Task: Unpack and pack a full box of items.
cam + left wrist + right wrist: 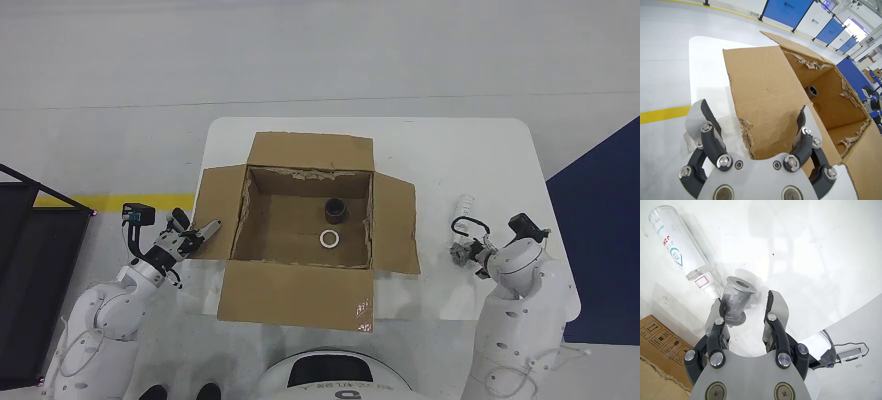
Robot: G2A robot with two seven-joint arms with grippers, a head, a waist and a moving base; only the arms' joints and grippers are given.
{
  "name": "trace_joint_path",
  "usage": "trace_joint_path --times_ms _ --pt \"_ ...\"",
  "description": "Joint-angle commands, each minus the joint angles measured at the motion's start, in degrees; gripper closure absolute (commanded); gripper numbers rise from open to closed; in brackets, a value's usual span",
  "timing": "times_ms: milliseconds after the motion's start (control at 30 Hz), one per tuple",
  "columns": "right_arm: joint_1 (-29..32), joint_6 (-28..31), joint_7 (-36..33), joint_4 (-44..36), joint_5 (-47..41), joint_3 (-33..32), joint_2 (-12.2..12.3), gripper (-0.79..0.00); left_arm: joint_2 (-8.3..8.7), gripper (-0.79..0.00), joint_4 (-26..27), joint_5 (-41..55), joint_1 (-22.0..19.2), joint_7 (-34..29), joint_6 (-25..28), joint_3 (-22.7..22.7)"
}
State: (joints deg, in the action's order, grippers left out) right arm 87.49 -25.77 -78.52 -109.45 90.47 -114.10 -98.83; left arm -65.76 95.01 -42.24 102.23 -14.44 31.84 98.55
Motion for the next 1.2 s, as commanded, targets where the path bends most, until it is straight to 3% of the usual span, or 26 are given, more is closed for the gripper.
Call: trace_joint_path --times_ms 0,233,400,533,600,767,1000,1100,1167 --pt "-0.7 0.16 -0.16 1.12 0.33 0.09 0.01 -0.382 0.0 -0.785 0.0 0.0 0.0 0.0 0.0 0.0" --pt "-2.09 0.55 -0.55 3.22 2.17 -0.7 -0.03 -0.363 0.0 -0.785 0.0 0.0 0.0 0.0 0.0 0.0" --pt "-2.0 1.22 -1.23 3.16 2.5 -1.69 -0.05 -0.299 0.0 -0.785 0.0 0.0 0.0 0.0 0.0 0.0" --pt "-2.05 1.62 -1.62 3.21 2.94 -1.92 -0.06 -0.194 0.0 -0.785 0.0 0.0 0.0 0.0 0.0 0.0" --pt "-1.91 1.95 -1.95 2.03 2.02 -1.99 -0.08 0.0 0.0 -0.785 0.0 0.0 0.0 0.0 0.0 0.0" --pt "-0.47 1.25 -1.25 -1.58 -2.21 -2.89 -0.02 0.0 0.0 -0.785 0.0 0.0 0.0 0.0 0.0 0.0" --pt "1.98 -1.14 1.14 -7.95 -15.81 -6.13 -0.08 0.0 0.0 -0.785 0.0 0.0 0.0 0.0 0.0 0.0" --pt "3.51 -0.16 0.37 -12.12 -27.67 -7.69 -0.16 0.0 0.0 -0.785 0.0 0.0 0.0 0.0 0.0 0.0" --pt "4.65 4.28 -0.78 -14.44 -39.27 -8.69 -0.24 0.0 0.0 -0.785 0.0 0.0 0.0 0.0 0.0 0.0"
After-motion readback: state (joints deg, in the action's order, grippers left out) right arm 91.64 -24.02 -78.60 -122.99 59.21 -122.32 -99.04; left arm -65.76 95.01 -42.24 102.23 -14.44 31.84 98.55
